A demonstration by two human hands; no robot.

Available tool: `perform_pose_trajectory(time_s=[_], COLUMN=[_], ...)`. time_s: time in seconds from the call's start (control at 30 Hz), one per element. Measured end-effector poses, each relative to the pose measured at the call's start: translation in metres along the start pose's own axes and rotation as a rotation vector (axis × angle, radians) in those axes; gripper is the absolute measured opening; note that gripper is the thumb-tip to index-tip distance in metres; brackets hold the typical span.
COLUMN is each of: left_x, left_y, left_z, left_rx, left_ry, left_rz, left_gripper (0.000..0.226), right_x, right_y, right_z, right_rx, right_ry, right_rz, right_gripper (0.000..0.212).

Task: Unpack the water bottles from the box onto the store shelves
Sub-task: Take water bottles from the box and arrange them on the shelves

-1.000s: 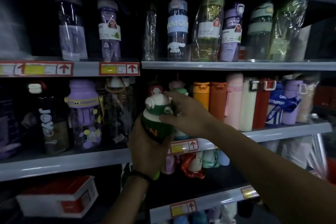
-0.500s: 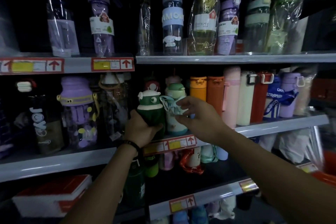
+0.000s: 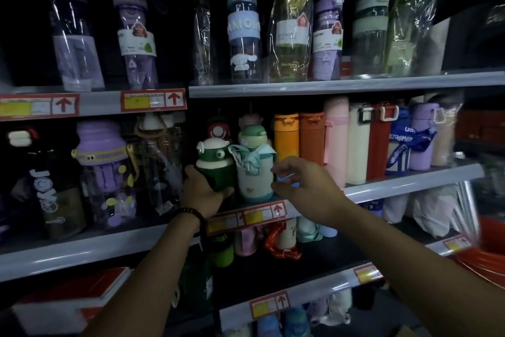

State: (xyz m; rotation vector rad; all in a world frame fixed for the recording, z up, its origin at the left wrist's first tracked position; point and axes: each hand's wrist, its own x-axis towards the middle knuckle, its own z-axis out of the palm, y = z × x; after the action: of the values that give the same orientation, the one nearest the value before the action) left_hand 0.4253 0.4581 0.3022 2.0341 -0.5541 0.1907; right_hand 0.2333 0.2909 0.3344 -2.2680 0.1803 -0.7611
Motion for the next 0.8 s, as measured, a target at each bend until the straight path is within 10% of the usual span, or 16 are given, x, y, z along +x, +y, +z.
perform_pose_trajectory(time_s=[0.47, 0.63, 0.8], left_x=[-0.046, -0.099, -0.125], left_y=[0.009, 0.041, 0.077], left_z=[0.0, 0.024, 0.072], left_rx=[-0.01, 0.05, -0.169], left_ry=[-0.053, 0.181, -0.01], left_rz=[0.104, 0.381, 0.339], left_gripper=[0.113, 0.078, 0.049], right_x=[-0.01, -0.018, -0.045], right_y=[0.001, 0.0, 0.015], right_z=[-0.009, -0.018, -0.047], right_rx=[0.092, 0.125, 0.098], right_ry=[-0.012, -0.009, 0.038], right_rz=[0.052, 0.043, 0.058], right_gripper=[0.037, 0.035, 0.043])
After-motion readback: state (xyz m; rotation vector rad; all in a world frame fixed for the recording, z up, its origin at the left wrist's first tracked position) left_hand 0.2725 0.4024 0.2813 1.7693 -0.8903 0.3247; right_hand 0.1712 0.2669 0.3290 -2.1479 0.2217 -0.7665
